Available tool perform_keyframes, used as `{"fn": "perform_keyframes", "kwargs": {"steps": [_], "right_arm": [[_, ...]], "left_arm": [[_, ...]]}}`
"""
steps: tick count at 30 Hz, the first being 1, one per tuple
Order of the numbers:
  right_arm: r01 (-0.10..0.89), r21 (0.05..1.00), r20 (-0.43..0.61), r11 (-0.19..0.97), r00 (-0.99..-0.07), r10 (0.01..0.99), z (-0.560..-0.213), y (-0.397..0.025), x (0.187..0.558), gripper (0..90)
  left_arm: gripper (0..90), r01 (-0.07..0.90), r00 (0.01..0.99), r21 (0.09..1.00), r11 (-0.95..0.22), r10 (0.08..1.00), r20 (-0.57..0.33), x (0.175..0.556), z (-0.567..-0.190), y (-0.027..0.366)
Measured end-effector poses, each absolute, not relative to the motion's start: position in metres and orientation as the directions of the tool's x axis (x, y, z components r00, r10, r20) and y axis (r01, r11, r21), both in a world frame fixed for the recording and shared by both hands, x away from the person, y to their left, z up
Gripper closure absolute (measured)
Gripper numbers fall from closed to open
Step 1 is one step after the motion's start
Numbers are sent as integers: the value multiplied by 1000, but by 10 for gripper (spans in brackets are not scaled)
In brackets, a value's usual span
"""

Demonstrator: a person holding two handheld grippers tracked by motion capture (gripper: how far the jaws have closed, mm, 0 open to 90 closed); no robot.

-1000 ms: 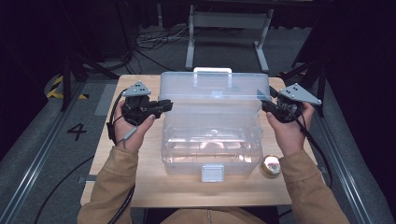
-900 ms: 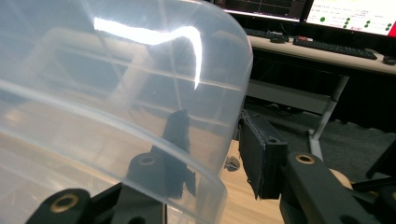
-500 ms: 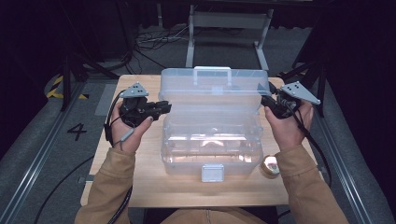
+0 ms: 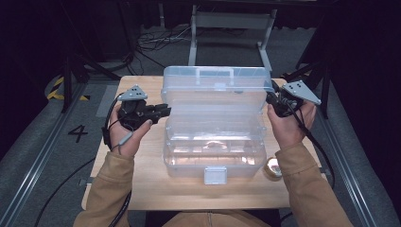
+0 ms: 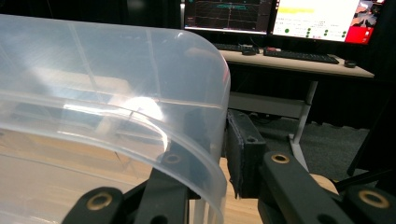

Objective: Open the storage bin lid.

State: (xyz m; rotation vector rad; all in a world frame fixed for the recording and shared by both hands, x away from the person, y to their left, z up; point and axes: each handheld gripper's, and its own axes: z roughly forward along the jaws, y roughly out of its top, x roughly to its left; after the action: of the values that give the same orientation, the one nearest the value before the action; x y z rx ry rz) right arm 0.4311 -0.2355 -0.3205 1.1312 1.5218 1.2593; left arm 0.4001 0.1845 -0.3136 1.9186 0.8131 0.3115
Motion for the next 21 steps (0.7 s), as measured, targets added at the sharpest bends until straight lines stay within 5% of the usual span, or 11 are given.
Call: {"fn": "perform_keyframes", "kwargs": {"steps": [21], "right_arm": [[212,971,-48,107,-262,964,-313,-239,458,805]], "left_arm": [[702,356,842,832,-426,533,-88,358,-303,164]]}}
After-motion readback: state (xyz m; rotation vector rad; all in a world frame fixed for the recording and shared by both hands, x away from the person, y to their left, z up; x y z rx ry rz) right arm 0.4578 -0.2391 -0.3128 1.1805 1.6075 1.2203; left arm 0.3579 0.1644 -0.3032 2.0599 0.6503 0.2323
